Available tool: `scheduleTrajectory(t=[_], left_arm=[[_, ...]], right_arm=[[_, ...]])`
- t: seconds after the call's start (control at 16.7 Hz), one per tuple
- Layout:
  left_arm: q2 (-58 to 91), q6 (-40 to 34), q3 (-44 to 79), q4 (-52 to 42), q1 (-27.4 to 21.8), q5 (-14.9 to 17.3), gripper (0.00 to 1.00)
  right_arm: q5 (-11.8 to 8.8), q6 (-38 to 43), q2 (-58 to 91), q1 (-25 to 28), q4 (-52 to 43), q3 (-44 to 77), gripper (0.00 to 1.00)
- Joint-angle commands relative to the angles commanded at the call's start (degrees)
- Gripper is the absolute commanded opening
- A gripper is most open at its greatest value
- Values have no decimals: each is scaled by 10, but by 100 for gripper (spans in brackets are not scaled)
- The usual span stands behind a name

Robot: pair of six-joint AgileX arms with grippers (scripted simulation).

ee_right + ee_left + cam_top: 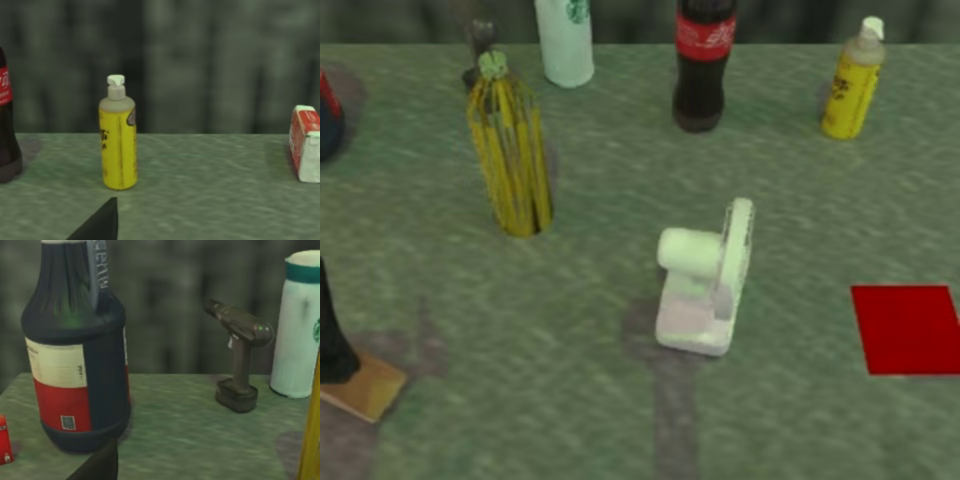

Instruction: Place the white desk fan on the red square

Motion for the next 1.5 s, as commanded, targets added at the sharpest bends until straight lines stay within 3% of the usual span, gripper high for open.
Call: scheduleTrajectory(t=[0.24, 0.54, 1.5], left_arm=[[0, 0, 0, 0, 0, 0, 100], [0, 0, 0, 0, 0, 0, 100], [0, 0, 0, 0, 0, 0, 100]], right_arm=[[-1, 8, 17, 7, -16, 17, 100], [-1, 70, 165, 54, -135, 162, 100], [3, 425, 1063, 307, -756, 1052, 100]])
